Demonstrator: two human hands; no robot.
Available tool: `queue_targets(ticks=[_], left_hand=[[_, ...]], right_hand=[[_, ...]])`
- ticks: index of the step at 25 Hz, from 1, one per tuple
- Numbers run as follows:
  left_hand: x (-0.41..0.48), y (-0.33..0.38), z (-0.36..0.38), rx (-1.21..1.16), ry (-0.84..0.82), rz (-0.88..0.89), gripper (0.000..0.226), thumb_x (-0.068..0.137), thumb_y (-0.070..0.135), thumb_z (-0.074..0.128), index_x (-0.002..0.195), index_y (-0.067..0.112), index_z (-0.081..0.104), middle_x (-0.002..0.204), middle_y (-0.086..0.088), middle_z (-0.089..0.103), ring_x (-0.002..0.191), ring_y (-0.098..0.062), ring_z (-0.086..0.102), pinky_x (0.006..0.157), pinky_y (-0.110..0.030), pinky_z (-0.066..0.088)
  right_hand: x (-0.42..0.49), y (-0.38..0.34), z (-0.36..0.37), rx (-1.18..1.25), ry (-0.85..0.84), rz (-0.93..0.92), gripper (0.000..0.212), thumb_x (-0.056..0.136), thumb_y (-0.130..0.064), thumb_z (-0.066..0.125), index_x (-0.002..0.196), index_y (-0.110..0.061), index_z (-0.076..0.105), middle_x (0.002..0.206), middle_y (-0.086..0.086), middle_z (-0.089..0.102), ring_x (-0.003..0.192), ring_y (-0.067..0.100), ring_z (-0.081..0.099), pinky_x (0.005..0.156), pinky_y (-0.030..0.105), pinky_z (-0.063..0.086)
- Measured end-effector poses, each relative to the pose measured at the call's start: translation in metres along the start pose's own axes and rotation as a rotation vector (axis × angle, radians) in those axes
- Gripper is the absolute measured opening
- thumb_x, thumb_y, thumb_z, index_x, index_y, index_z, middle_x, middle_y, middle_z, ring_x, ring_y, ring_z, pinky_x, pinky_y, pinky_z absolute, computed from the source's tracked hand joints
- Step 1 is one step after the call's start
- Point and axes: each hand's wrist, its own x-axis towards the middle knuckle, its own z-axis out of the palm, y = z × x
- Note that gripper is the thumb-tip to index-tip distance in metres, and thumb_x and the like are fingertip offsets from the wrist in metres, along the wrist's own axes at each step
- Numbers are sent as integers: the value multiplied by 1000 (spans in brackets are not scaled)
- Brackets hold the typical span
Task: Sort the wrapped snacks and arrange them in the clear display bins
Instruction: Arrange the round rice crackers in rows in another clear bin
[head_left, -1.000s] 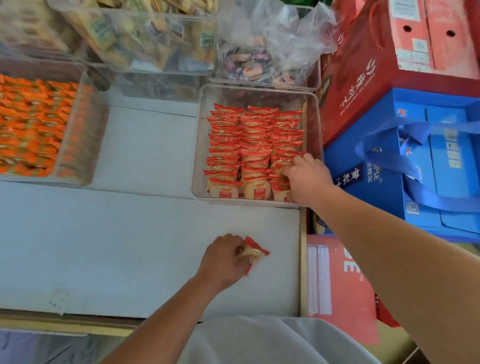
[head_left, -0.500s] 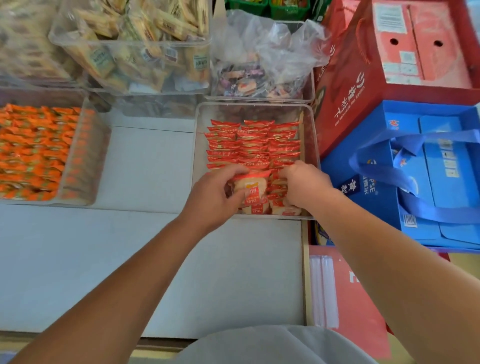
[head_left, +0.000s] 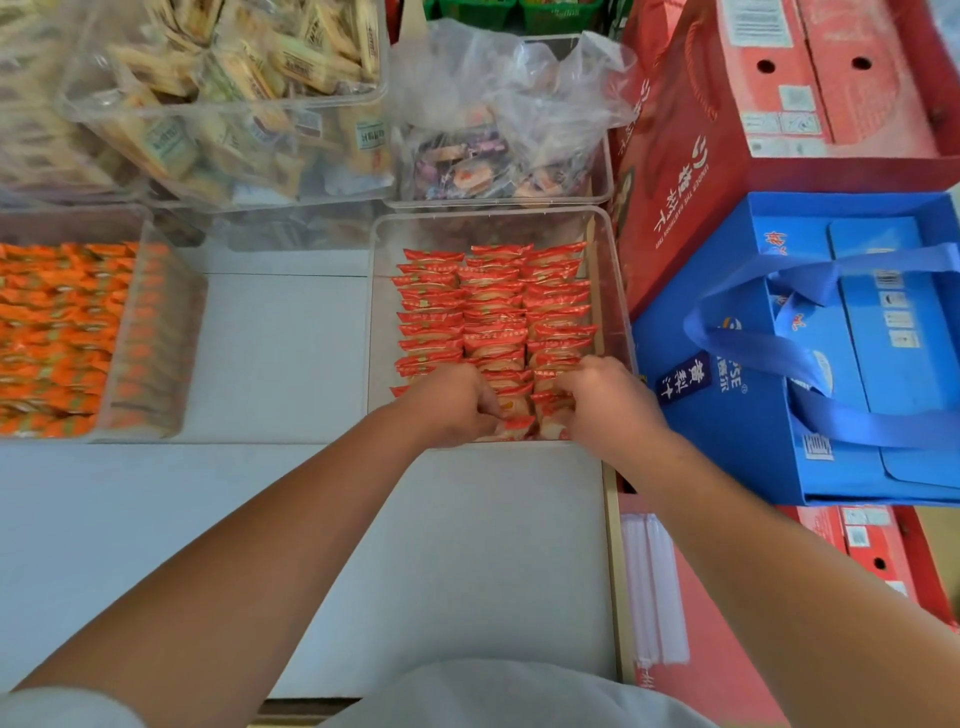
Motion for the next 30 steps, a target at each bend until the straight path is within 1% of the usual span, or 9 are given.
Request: queue_targets(ticks=[4, 10, 13, 16, 20, 23, 25, 27, 30], left_hand=[[6, 7, 3, 118, 49, -104, 9, 78, 38, 85, 81, 30, 81, 80, 14, 74, 80, -12, 68, 71, -34, 59], [2, 8, 2, 244, 226, -122, 29, 72, 48, 84, 77, 26, 66, 85, 7, 67, 84, -19, 66, 61, -29, 48], [-10, -15, -2, 212, 421, -73, 44, 72, 55, 81, 106, 29, 70, 117, 4, 63, 110, -22, 57, 84, -41, 56], [-13, -30, 5, 162, 424, -103, 61, 78, 53, 75, 133, 31, 61, 142, 3, 53, 129, -27, 48, 96, -47, 54], [-6, -32, 6, 80, 326, -105, 53, 80, 56, 64, 126, 30, 66, 127, 2, 62, 116, -25, 58, 90, -47, 58], [1, -22, -11, 216, 422, -139, 38, 91, 54, 57, 117, 28, 69, 118, 2, 68, 107, -26, 60, 86, -43, 57], [13, -15, -22, 243, 534, -105, 44, 97, 53, 51, 129, 26, 64, 131, -3, 63, 122, -29, 54, 99, -45, 51], [30, -16, -29, 173, 470, -96, 58, 101, 54, 44, 150, 22, 47, 155, -10, 46, 145, -34, 36, 120, -48, 33], [48, -24, -27, 206, 351, -158, 65, 105, 56, 30, 161, 22, 26, 169, -10, 23, 157, -34, 12, 128, -51, 14]], right_hand=[[14, -6, 3, -63, -95, 59, 29, 94, -12, 64, 116, -28, 76, 104, -3, 48, 118, 25, 51, 77, 34, 40], [18, -14, -5, -83, -104, 74, 29, 92, -27, 70, 121, -27, 73, 121, -1, 53, 120, 25, 48, 81, 40, 45], [13, -16, -9, -24, 36, 20, 52, 86, -55, 74, 130, -29, 64, 131, -1, 49, 127, 23, 42, 91, 42, 47], [18, -16, -2, -8, 38, -20, 75, 87, -65, 67, 150, -31, 46, 156, 1, 33, 147, 24, 23, 111, 46, 40], [29, -11, 10, 43, -145, 61, 78, 93, -70, 52, 159, -34, 30, 167, -4, 26, 154, 23, 18, 117, 50, 37], [40, -18, 7, 57, 53, 133, 65, 97, -72, 38, 148, -32, 48, 150, -2, 47, 140, 24, 39, 105, 46, 47], [53, -24, 1, 98, 143, 156, 69, 100, -72, 24, 150, -31, 46, 151, 3, 47, 142, 27, 37, 111, 49, 42], [69, -25, -5, 114, 114, 157, 72, 101, -71, 17, 157, -31, 37, 162, 6, 34, 152, 28, 23, 122, 51, 29], [89, -24, -12, 91, 44, 154, 73, 101, -71, 12, 162, -33, 27, 170, 7, 18, 158, 28, 9, 127, 50, 15]])
